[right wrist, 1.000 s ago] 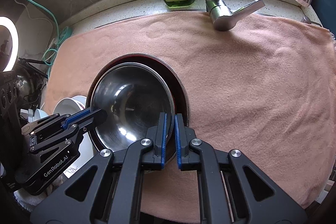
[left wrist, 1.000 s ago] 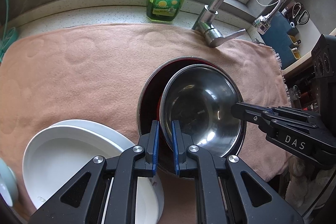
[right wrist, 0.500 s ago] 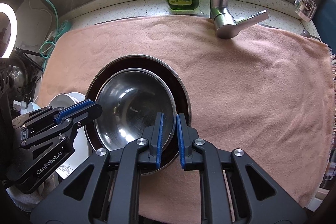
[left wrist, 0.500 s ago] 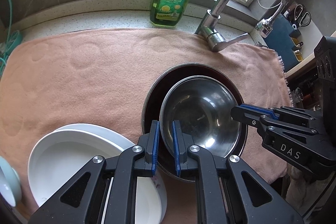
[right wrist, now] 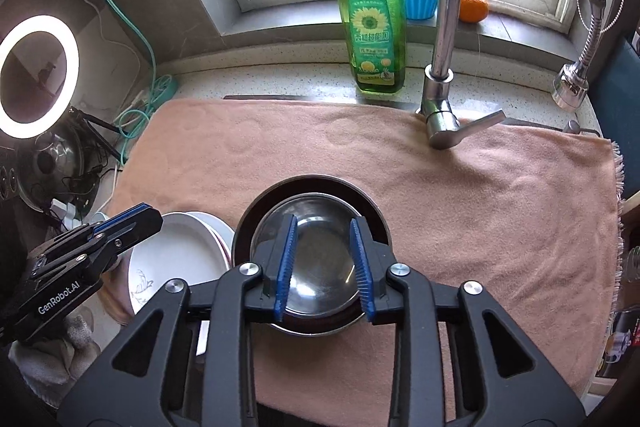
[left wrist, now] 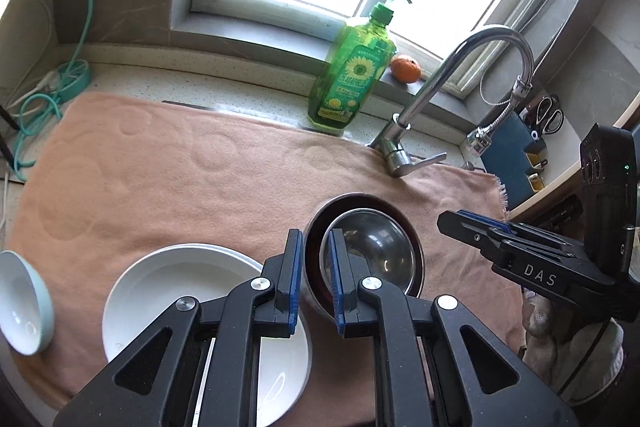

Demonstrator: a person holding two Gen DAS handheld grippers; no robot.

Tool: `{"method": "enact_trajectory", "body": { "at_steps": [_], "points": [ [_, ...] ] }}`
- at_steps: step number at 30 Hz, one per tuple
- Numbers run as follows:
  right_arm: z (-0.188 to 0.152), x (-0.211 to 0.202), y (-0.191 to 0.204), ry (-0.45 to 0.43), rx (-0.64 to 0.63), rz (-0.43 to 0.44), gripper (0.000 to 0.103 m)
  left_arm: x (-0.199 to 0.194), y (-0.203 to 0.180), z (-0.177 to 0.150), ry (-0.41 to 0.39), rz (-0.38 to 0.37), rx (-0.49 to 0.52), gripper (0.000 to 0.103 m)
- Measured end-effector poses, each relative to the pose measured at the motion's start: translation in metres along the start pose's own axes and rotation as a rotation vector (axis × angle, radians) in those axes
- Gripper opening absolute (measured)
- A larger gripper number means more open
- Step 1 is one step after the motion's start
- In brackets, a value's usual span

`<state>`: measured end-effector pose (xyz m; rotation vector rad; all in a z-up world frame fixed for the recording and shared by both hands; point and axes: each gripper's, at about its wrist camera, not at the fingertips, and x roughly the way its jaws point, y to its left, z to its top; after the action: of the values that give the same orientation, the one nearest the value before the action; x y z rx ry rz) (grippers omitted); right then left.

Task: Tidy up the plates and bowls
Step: 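Open the left tool and withdraw it toward the white bowl, then move the left tool to the pale blue bowl and grasp its rim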

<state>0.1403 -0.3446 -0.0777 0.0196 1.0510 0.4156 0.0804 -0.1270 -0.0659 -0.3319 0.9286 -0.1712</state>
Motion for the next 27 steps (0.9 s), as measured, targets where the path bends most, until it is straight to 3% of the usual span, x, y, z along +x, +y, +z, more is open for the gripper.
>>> {"method": "enact_trajectory", "body": {
  "at_steps": [1, 8, 10, 15, 18, 27],
  "points": [
    [0.002, -0.001, 0.008, -0.007, -0.013, 0.016, 0.035, -0.01, 0.005, -0.003, -0.022, 0.002, -0.017, 0.023],
    [0.012, -0.003, 0.078, -0.043, -0.16, 0.122, 0.037, -0.067, 0.046, -0.027, -0.142, 0.056, -0.16, 0.025],
    [0.013, 0.003, 0.103, -0.028, -0.215, 0.159, 0.037, -0.079, 0.062, -0.034, -0.164, 0.079, -0.214, 0.031],
    [0.008, 0.018, 0.163, 0.01, -0.355, 0.215, 0.037, -0.095, 0.105, -0.056, -0.21, 0.14, -0.343, 0.031],
    [0.007, 0.023, 0.185, 0.017, -0.375, 0.259, 0.037, -0.101, 0.134, -0.069, -0.236, 0.175, -0.42, 0.031],
    [0.019, 0.055, 0.228, 0.078, -0.399, 0.259, 0.037, -0.112, 0.198, -0.094, -0.259, 0.23, -0.556, 0.031]
  ]
}}
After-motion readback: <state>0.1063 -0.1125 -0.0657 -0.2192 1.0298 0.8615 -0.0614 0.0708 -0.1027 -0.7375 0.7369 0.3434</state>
